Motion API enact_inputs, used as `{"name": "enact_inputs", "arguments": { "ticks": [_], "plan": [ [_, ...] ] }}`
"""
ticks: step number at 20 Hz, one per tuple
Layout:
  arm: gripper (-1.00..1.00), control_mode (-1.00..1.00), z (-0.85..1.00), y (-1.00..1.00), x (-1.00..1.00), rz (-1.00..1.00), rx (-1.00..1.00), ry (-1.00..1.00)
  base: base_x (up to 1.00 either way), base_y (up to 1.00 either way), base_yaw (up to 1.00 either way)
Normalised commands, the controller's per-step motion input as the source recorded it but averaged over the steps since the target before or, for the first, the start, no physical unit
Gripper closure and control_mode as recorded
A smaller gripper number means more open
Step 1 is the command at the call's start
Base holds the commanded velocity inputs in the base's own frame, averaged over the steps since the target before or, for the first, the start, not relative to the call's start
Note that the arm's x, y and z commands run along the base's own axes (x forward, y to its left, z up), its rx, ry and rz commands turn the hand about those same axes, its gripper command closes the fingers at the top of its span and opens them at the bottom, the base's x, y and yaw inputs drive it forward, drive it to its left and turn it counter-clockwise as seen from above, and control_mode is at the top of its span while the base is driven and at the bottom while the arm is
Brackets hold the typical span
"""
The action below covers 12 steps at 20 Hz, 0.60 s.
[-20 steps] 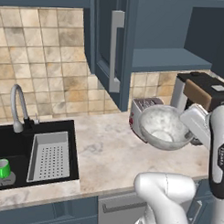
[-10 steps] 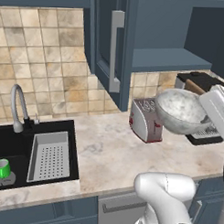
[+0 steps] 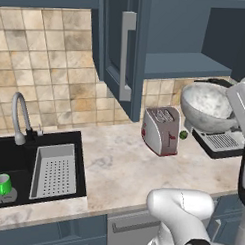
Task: Pick the mug and place it in the sink. Pick the bowl and place it in the open cabinet and then close the cabinet.
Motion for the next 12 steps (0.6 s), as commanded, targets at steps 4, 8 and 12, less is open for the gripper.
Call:
{"name": "enact_inputs", "arguments": {
  "ticks": [4,8,12],
  "plan": [
    [1.00,-1.00,0.21,-0.04,0.01,-0.18,0.00,0.00,0.00,0.00,0.00],
    [1.00,-1.00,0.21,0.00,0.08,-0.14,0.00,0.00,0.00,0.00,0.00],
    [1.00,-1.00,0.19,0.00,0.09,-0.13,0.00,0.00,0.00,0.00,0.00]
  ]
}}
